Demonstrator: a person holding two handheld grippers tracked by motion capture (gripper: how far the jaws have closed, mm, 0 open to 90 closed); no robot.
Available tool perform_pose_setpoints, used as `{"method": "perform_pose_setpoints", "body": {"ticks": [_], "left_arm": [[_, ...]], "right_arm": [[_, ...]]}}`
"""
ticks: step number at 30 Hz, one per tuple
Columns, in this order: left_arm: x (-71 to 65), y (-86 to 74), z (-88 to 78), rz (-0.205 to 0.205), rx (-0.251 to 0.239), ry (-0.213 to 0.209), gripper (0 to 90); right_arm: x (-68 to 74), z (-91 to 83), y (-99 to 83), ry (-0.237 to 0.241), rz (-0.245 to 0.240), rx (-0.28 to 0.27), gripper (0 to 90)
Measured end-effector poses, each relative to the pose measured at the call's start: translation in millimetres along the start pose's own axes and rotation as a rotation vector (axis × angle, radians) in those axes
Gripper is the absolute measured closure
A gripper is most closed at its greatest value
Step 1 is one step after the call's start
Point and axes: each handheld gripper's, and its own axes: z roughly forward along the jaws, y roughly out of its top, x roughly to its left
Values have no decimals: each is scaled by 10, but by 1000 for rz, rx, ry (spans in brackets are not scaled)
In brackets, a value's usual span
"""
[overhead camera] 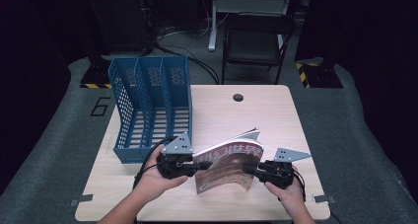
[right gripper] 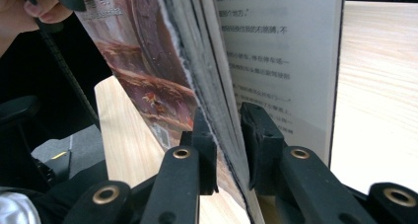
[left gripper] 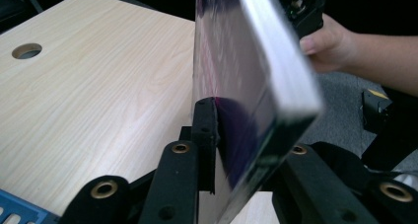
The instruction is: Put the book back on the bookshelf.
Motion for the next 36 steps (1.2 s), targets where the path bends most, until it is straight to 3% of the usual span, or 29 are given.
{"method": "perform_pose_setpoints", "body": {"ticks": [4,18,24,36], "left_arm": [[-32,99,22,9,13,13,718],[-47,359,94,-16,39,7,650],[-67,444,114,1,40,34,671],[-55,512,142,4,65,27,751]], "right_arm": [[1,-6,-2,-1,6,3,763],[0,-3,-4,-1,7,3,756],[0,-1,-5,0,9,2,753],[-1,-1,-6,-1,13,1,748]]}}
